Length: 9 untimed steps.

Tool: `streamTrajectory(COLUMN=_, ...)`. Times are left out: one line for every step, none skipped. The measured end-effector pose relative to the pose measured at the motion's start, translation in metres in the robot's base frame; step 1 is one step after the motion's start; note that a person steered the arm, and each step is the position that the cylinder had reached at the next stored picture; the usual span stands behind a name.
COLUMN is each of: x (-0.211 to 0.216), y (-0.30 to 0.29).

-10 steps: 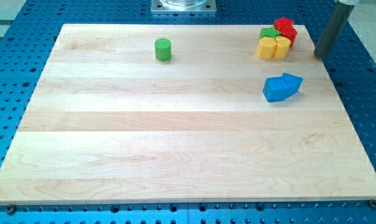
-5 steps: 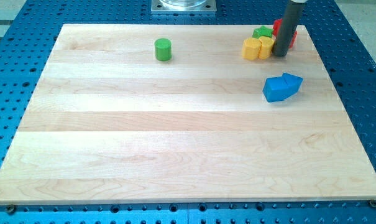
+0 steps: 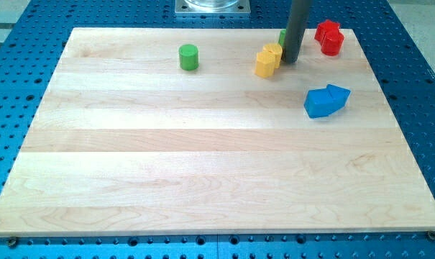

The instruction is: Move the yellow blocks diagonally to the bottom right of the green circle

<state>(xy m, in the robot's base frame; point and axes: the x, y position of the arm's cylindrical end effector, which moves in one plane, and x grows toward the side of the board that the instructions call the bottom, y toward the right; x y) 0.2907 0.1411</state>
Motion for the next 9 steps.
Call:
streamTrajectory(x=0.008, y=-0.024)
streamTrajectory(x=0.006, y=-0.038)
streamTrajectory(x=0.003, y=-0.038)
streamTrajectory(x=-0.002, y=-0.037)
streamTrajectory(x=-0.033, y=-0.038)
streamTrajectory(x=-0.073, y=-0.04)
streamTrajectory(x=-0.076, y=-0.044)
streamTrajectory(x=-0.066, y=-0.065)
streamTrajectory(x=-0.02, y=-0.066)
